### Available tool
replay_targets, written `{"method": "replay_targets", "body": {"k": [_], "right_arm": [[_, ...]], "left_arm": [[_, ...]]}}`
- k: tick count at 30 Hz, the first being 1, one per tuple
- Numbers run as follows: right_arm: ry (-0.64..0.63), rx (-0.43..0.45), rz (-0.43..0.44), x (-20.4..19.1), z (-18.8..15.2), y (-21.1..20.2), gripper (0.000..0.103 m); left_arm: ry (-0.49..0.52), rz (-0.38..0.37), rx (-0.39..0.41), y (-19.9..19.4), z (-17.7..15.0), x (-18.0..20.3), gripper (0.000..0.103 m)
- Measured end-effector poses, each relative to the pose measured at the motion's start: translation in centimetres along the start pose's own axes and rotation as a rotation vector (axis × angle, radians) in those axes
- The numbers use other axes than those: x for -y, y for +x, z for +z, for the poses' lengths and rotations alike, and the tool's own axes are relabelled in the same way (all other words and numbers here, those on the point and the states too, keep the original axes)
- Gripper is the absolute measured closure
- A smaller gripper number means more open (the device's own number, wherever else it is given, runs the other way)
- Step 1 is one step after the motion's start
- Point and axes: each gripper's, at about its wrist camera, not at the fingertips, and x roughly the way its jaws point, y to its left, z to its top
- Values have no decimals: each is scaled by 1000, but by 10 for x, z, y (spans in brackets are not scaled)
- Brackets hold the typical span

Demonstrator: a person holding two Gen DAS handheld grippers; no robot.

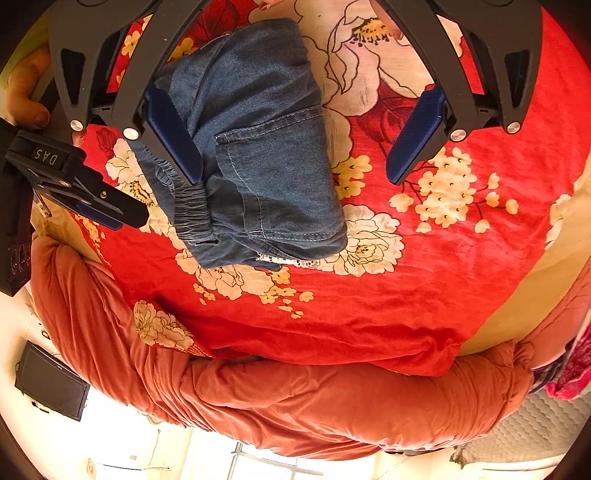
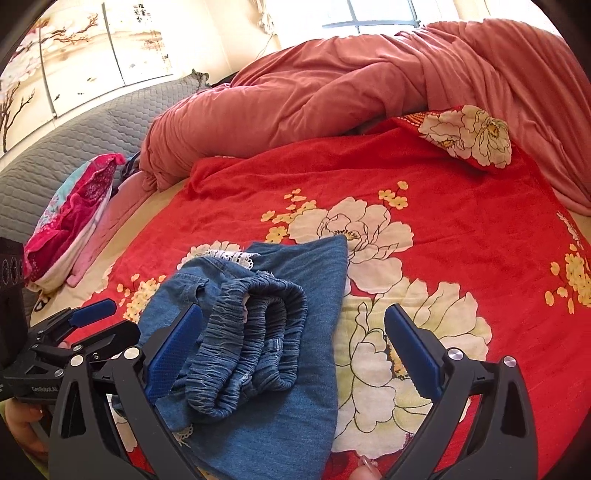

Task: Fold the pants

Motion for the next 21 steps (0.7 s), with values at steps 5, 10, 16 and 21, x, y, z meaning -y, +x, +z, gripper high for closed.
{"method": "replay_targets", "body": {"k": [5, 10, 16, 21], "right_arm": [[-18, 26, -18, -5, 2, -7, 5], [-47, 47, -37, -11, 2, -17, 5], [-52, 68, -37, -16, 3, -30, 5], [-62, 96, -34, -20, 2, -43, 5]], "left_arm": [[-4, 12, 19, -9, 2, -1, 10], [3, 24, 47, -22, 2, 0, 10], [-5, 30, 75, -38, 2, -1, 10], [-16, 33, 91, -49, 3, -2, 9]]}}
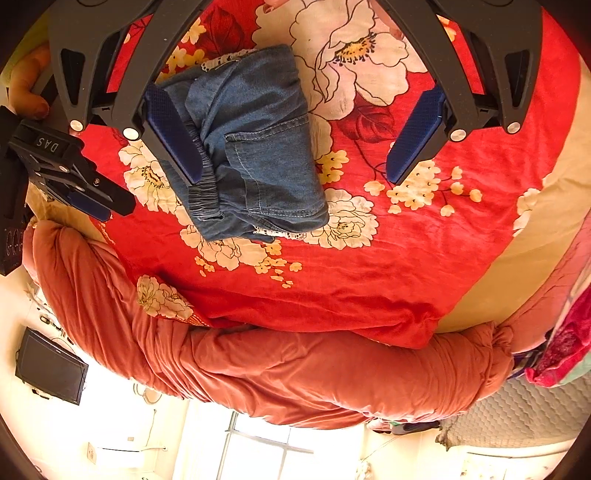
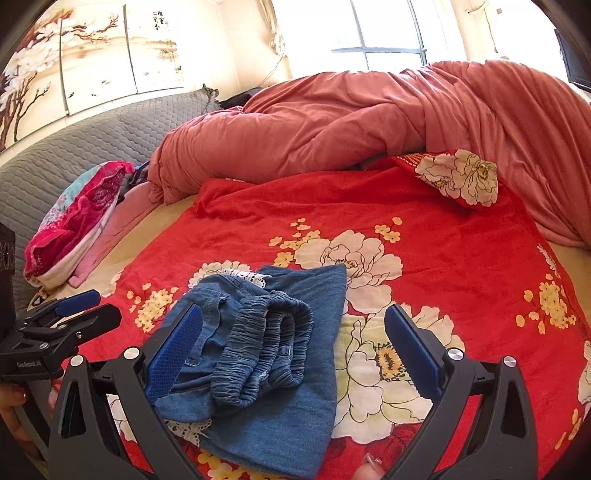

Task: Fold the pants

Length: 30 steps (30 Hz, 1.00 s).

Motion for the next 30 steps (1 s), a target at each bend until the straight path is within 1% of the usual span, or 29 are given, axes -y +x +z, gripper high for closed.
{"method": "replay_targets", "body": {"k": [10, 14, 17, 30], "right_arm": [[-18, 44, -1, -7, 0, -24, 5], [-20, 47, -8, -10, -3, -33, 5], [-27, 51, -16, -13, -5, -39, 5], [-46, 69, -26, -18, -19, -74, 5]], "left_arm": [[-3, -5, 3, -16, -7, 3, 10], [13, -8, 11, -23, -9, 8, 10], [30, 3, 18, -29, -12, 13, 9], [71, 4, -4, -45, -34, 28, 9]]}}
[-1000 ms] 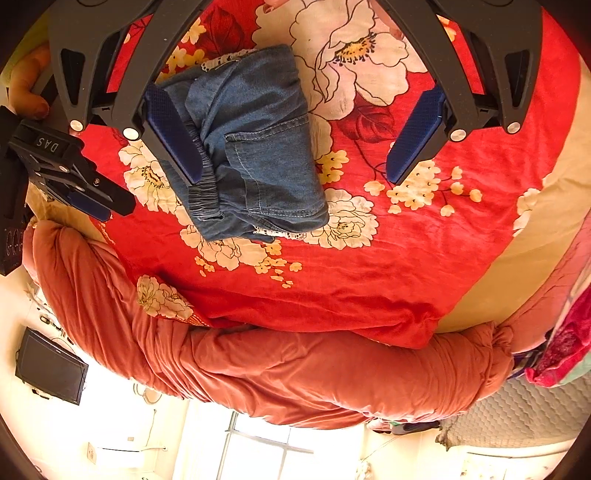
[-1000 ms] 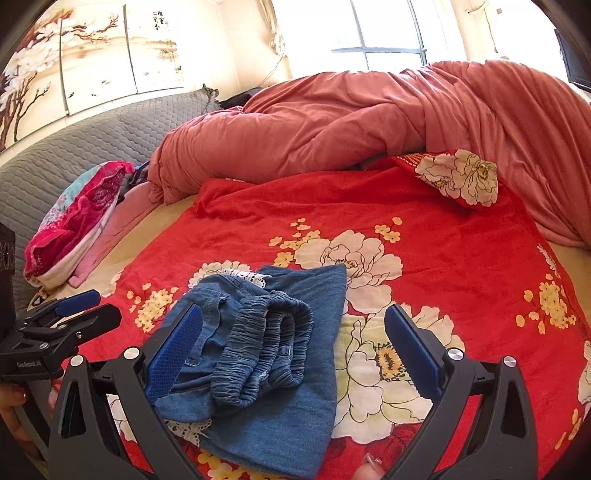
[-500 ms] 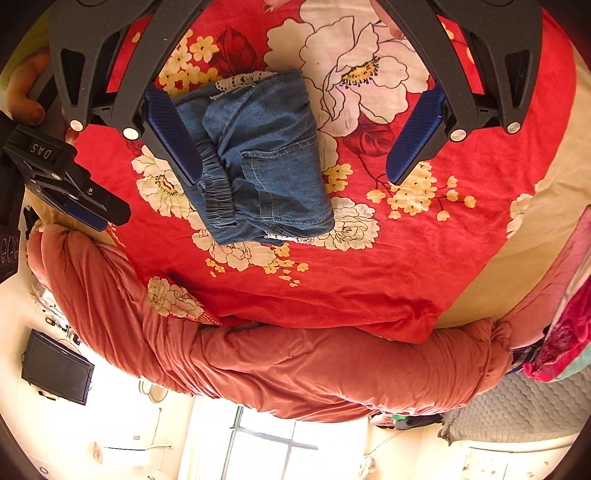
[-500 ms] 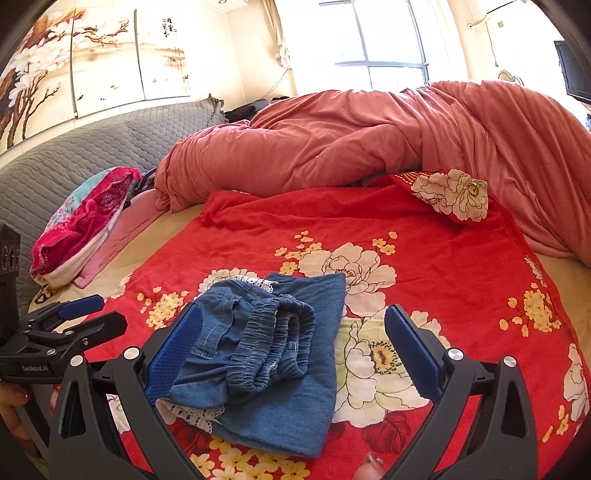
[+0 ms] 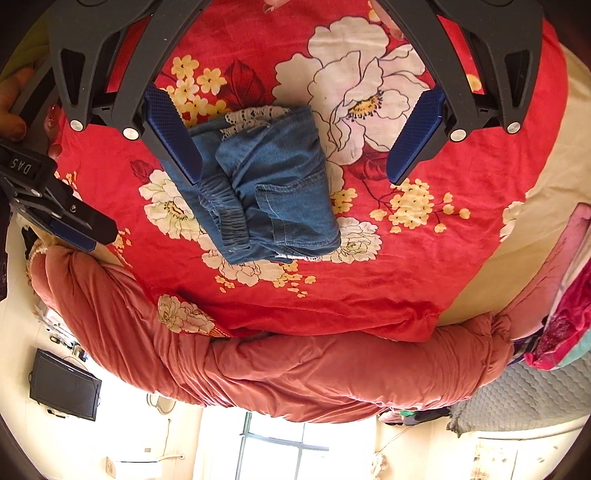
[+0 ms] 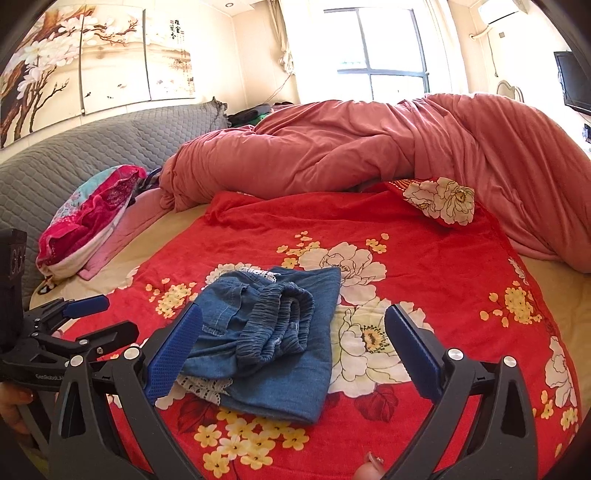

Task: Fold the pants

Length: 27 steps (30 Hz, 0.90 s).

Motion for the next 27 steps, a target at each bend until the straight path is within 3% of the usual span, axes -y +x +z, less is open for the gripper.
{"method": "replay_targets", "body": {"k": [27], "right_arm": [[-1, -64, -30, 8, -53, -35, 5]], "left_arm": [[-36, -32, -70, -11, -64, 15, 9]]}}
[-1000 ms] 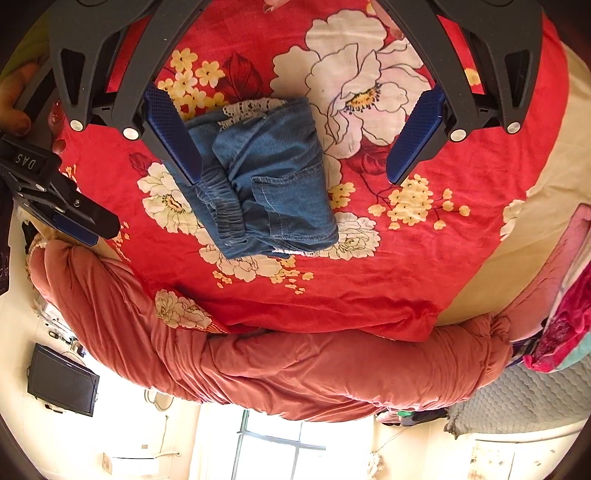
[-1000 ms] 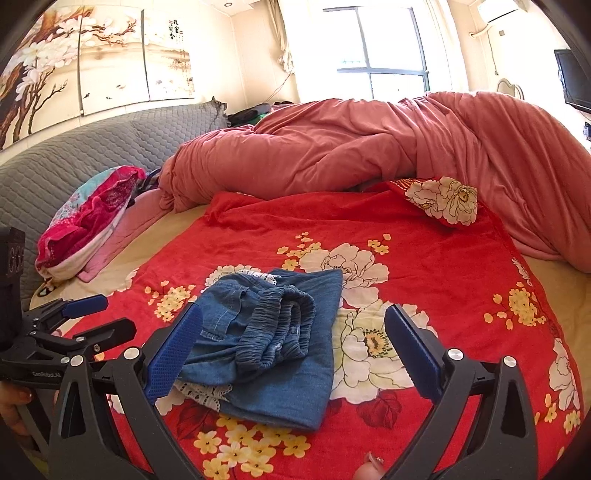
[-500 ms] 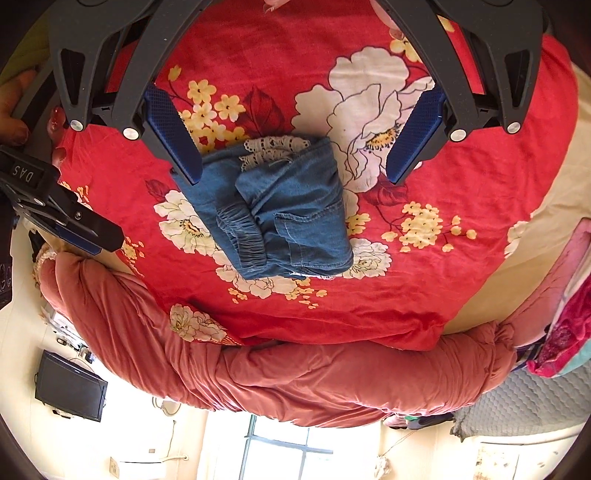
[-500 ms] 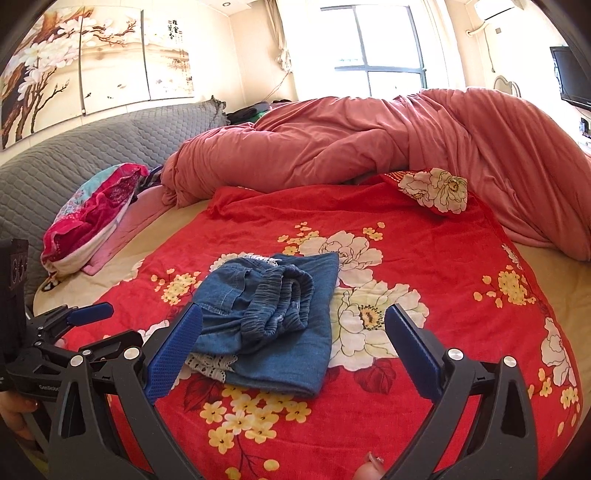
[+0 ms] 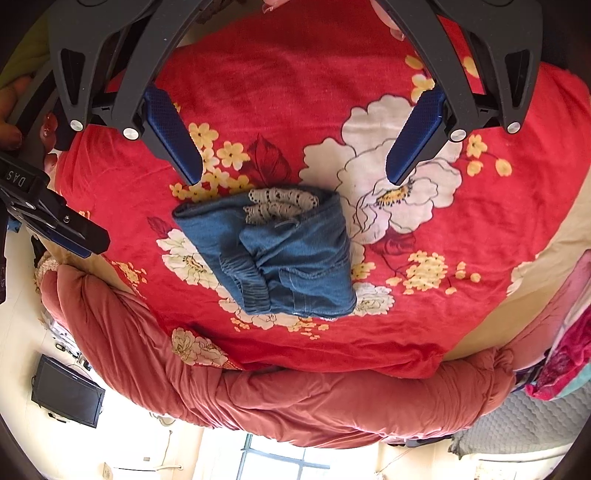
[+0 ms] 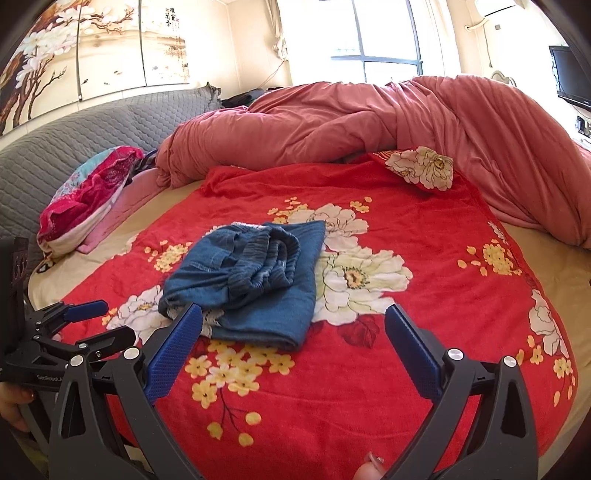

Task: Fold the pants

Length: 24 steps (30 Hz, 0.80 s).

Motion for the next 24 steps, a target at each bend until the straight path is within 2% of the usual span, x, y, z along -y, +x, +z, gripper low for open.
{"method": "replay_targets", "body": {"k": [11, 24], "right_arm": [[-12, -27, -5, -3, -22, -1, 5], [-15, -85, -4, -8, -49, 12, 5]], "left_arm": [[-30, 21, -25, 3, -24, -5, 10], [-53, 31, -37, 9, -34, -10, 9]]}}
